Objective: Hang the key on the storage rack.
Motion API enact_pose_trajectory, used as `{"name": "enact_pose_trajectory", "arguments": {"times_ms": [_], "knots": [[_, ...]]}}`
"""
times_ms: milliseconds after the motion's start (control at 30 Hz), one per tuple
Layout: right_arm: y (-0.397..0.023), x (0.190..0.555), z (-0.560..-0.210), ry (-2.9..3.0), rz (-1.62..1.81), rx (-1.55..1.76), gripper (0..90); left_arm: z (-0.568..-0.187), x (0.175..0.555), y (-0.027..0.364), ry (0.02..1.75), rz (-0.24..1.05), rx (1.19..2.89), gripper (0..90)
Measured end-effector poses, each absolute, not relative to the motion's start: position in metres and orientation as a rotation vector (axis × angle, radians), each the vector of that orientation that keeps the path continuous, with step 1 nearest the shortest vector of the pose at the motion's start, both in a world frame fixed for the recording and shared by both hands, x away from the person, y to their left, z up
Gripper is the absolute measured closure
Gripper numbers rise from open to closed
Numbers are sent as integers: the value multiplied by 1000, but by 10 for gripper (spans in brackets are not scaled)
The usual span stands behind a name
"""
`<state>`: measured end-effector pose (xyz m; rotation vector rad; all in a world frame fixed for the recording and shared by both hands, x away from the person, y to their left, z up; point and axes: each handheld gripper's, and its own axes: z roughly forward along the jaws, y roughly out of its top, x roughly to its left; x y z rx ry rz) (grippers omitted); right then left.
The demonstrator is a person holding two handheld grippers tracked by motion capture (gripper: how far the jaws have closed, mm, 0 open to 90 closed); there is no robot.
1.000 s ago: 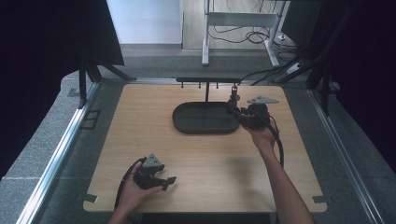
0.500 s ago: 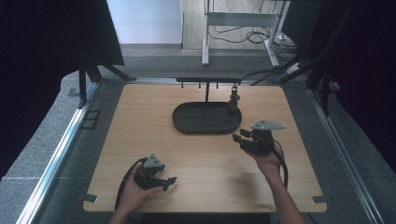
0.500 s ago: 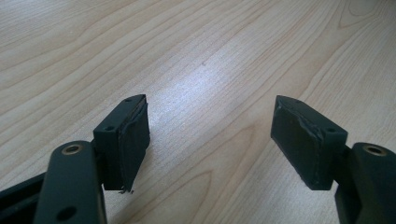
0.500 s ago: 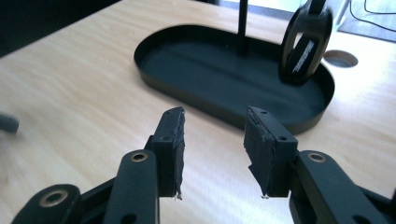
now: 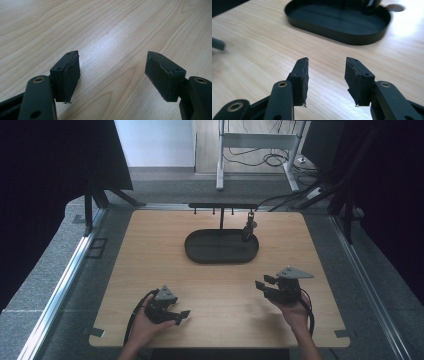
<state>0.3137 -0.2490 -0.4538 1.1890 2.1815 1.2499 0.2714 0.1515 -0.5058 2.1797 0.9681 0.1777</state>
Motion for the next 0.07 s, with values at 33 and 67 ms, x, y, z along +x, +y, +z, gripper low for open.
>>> {"name": "enact_pose_trajectory", "arguments": {"times_ms": [33, 67], "knots": [[-250, 313, -453, 2172, 1257, 1188, 537, -506, 271, 150, 965, 176, 2179, 288], [-252, 312, -453, 2172, 1268, 1193, 530, -505, 271, 149, 958, 176, 2183, 288]]}}
